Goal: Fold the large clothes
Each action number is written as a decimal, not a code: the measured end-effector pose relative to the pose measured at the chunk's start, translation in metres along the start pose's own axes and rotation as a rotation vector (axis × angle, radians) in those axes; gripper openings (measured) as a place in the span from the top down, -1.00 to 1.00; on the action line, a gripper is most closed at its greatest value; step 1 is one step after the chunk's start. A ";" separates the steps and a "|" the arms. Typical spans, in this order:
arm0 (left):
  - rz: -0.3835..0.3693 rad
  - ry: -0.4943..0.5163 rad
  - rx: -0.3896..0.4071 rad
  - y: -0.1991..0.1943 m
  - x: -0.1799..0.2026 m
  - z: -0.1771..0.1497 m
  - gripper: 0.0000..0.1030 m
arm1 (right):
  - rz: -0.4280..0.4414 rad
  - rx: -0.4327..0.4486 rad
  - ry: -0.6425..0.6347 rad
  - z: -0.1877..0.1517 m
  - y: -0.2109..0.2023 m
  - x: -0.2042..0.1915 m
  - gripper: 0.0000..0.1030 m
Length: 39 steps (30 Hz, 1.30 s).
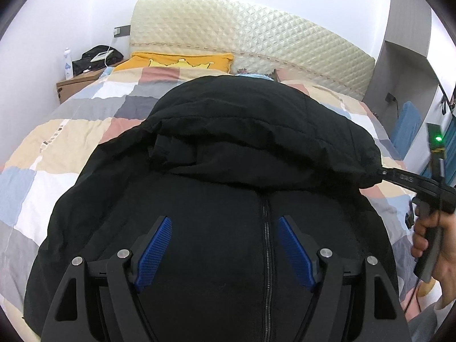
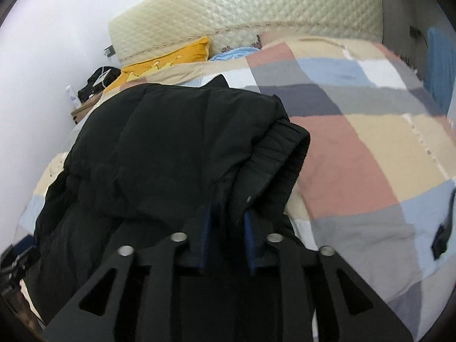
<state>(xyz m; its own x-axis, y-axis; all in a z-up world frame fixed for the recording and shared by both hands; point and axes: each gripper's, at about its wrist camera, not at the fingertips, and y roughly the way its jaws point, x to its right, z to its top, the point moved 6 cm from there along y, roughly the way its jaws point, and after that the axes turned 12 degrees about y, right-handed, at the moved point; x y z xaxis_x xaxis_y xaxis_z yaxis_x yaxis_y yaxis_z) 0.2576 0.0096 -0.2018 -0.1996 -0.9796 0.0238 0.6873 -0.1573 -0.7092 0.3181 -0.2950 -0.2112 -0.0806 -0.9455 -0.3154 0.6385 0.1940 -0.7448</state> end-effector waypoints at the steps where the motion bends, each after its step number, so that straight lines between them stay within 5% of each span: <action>1: 0.000 -0.002 -0.003 0.000 0.000 -0.001 -0.49 | 0.000 0.006 -0.008 -0.002 -0.006 0.000 0.16; 19: -0.003 0.026 -0.015 -0.011 0.010 -0.010 -0.49 | 0.031 -0.162 0.109 -0.119 -0.089 0.023 0.13; 31: -0.018 0.058 -0.063 -0.011 0.013 -0.033 -0.49 | -0.070 -0.439 0.220 -0.177 -0.102 0.047 0.11; 37: -0.038 0.064 -0.096 -0.007 0.009 -0.041 -0.49 | -0.116 -0.512 0.387 -0.194 -0.090 0.079 -0.06; 39: -0.034 0.071 -0.101 -0.006 0.006 -0.043 -0.49 | -0.112 -0.499 0.453 -0.194 -0.086 0.087 -0.32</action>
<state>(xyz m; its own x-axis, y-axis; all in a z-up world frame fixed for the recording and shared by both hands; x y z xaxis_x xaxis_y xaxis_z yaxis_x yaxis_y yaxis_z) 0.2218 0.0100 -0.2274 -0.2727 -0.9621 0.0020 0.6063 -0.1735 -0.7761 0.1077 -0.3436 -0.2886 -0.5074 -0.7855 -0.3542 0.1866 0.3011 -0.9352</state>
